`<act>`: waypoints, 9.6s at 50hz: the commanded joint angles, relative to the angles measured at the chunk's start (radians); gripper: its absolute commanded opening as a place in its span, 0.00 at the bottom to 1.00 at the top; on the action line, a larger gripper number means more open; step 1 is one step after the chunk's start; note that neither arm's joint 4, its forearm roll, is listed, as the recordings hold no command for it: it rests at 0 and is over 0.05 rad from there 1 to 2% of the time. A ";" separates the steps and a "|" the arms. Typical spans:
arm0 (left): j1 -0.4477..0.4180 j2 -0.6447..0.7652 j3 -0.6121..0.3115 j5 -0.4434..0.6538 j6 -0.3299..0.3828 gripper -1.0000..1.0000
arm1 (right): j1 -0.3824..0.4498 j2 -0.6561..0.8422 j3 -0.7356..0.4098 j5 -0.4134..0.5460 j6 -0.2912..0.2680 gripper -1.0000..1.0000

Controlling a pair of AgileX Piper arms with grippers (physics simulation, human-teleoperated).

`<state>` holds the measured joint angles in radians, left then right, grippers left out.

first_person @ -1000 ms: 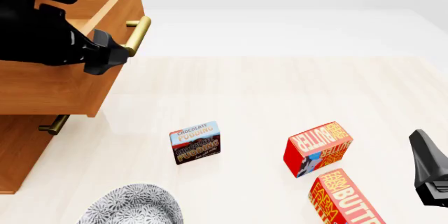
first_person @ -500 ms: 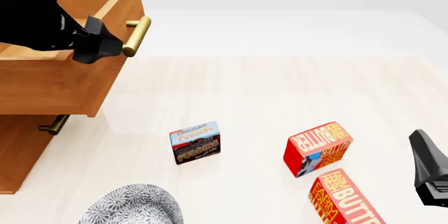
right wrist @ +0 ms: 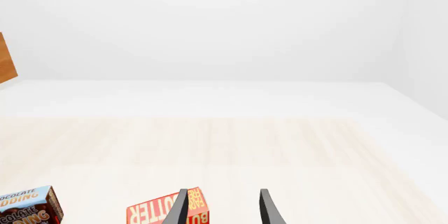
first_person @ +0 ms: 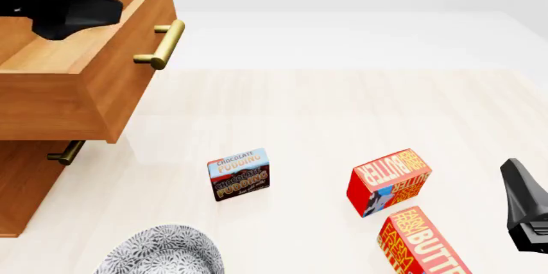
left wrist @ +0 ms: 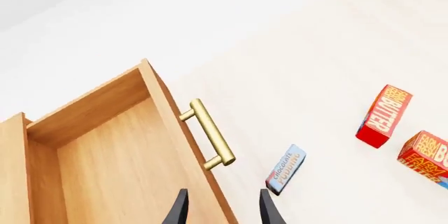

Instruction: Put the chocolate pudding in the top drawer of the cabinet and close it.

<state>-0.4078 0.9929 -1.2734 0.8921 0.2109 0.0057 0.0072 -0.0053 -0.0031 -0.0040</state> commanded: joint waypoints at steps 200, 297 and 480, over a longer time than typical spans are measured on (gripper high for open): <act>-0.278 0.641 0.421 -0.707 0.005 1.00 | 0.001 -0.002 0.001 0.000 -0.002 1.00; -0.291 0.554 0.470 -0.712 -0.087 0.00 | 0.001 -0.002 0.001 0.000 -0.002 1.00; 0.388 0.389 -0.344 0.036 0.042 0.00 | 0.002 -0.002 0.001 0.000 -0.002 1.00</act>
<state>-0.0537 1.3246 -1.6834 0.9855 0.2722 0.0084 0.0066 -0.0054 -0.0037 -0.0066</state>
